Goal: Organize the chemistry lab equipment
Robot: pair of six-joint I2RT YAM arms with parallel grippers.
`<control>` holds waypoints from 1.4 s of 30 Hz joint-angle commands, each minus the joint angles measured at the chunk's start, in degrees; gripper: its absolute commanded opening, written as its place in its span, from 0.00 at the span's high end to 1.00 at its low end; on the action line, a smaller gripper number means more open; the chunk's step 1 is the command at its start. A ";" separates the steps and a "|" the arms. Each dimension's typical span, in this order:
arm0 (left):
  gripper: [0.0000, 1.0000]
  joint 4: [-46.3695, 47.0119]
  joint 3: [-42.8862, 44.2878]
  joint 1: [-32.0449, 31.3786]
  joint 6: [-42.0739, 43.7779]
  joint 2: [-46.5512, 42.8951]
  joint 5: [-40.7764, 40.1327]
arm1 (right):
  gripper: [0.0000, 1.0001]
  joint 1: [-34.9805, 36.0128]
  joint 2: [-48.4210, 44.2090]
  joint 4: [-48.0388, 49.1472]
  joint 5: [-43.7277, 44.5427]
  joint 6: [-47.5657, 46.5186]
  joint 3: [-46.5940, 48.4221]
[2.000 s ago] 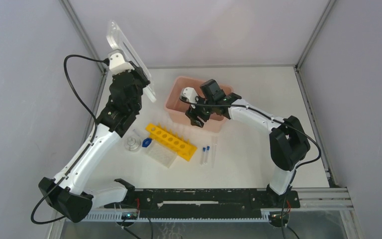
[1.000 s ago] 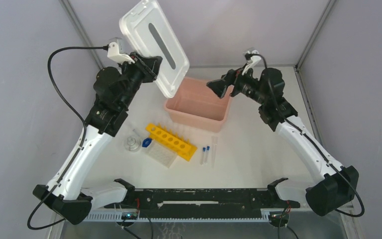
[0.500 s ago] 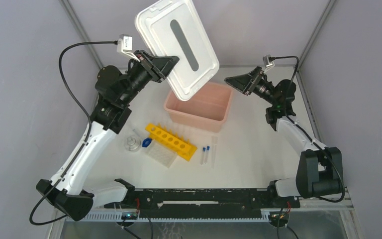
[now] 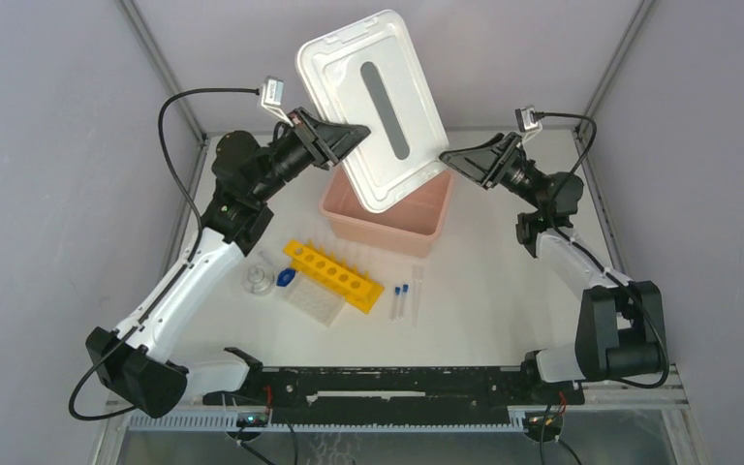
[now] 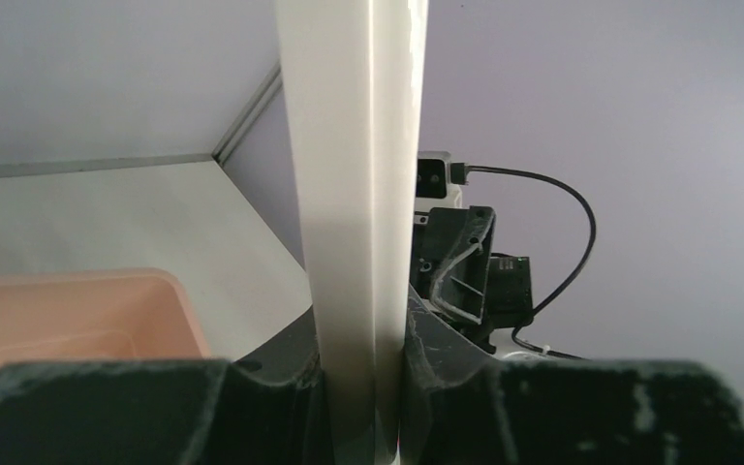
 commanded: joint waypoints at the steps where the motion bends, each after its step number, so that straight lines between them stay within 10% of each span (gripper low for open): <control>1: 1.00 7.66 -0.41 0.52 -3.38 -1.09 2.21 | 0.20 -0.16 0.09 5.95 -0.30 1.98 -1.77; 11: 1.00 8.29 -2.76 1.29 -2.58 -2.90 -2.01 | 0.20 -0.80 -8.82 1.64 0.28 -2.38 -10.28; 42: 1.00 26.88 -16.60 2.22 -17.00 0.53 4.38 | 0.20 0.90 9.66 20.59 4.31 8.62 -1.03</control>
